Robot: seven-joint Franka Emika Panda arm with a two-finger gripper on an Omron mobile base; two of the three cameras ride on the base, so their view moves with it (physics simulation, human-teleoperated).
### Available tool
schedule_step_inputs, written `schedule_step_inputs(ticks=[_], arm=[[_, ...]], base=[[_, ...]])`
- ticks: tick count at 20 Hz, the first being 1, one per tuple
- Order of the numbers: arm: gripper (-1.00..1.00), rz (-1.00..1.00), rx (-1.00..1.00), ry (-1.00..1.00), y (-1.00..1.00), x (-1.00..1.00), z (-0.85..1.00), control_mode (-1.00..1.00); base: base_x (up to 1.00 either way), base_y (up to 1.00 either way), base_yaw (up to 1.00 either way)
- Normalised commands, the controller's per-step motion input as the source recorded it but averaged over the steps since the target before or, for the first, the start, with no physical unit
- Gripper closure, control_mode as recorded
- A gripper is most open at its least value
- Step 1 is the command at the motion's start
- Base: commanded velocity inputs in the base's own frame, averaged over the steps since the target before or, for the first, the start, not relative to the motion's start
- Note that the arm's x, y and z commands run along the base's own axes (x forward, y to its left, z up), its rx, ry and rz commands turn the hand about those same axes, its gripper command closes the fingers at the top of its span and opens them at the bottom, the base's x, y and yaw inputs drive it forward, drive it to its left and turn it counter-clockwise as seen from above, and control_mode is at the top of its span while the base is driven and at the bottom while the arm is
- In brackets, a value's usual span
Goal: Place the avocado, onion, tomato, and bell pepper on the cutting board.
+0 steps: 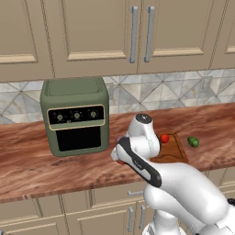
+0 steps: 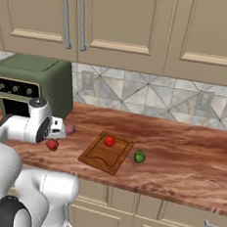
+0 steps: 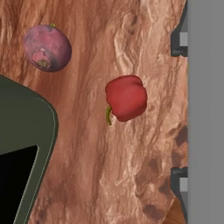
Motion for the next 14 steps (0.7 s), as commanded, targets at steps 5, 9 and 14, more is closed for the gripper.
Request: schedule_step_inputs(ticks=[5,9,14], arm=[[-1.0,0.0,-0.02,0.0,0.01,0.26,-0.14,-1.0],[-1.0,0.0,0.0,0.01,0.09,0.29,-0.25,-1.0],[-1.0,0.0,0.0,0.01,0.05,0.24,-0.28,-1.0]], base=[[0.0,0.0,0.0],[0.0,0.0,0.0],[0.0,0.0,0.0]])
